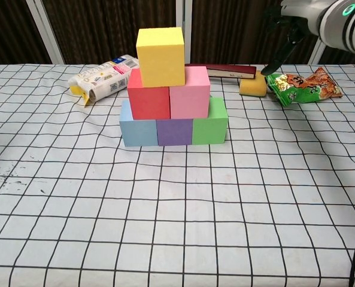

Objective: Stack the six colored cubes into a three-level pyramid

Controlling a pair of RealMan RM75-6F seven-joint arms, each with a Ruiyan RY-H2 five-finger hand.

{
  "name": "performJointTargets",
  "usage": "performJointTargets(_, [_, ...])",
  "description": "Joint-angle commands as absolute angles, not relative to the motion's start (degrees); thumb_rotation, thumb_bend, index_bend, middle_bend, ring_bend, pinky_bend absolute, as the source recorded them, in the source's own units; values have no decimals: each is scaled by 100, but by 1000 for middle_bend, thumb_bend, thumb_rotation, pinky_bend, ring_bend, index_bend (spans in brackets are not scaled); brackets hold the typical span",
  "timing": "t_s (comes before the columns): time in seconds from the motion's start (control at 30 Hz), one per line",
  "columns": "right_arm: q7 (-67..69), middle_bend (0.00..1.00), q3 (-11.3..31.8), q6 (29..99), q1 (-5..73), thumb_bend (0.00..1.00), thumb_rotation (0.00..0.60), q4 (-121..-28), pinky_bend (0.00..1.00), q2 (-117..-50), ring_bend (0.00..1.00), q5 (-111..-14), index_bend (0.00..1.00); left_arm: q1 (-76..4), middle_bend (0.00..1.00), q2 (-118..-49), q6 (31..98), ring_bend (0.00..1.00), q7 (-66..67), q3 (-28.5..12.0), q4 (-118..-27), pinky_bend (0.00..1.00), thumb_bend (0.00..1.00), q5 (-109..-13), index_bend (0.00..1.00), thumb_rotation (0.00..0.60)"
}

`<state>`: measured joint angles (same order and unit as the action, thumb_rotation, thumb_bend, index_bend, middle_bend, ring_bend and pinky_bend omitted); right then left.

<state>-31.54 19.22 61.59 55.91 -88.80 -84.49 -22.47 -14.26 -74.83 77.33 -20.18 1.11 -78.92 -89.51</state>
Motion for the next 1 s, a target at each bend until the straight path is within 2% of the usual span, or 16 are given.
performJointTargets(0.03, [-2721,106,2022,5815,5682,0,600,-8243,0,-8994,0,-2508,0,-1423,106,-7483,7737,22,-2028,109,-7888,68,0,-8952,57,600])
performJointTargets(0.57, [-2564,106,2340,5578,6087,0,600,-7336,0,-9847,0,-2618,0,-1388,106,-7526,7779,22,-2260,104,-7705,69,0,-8958,57,600])
performJointTargets(1.0, [-2671,113,2511,5560,6182,0,600,-7113,0,-10057,0,-2470,0,-1386,106,-7540,7777,21,-2356,110,-7652,68,0,-8981,57,600])
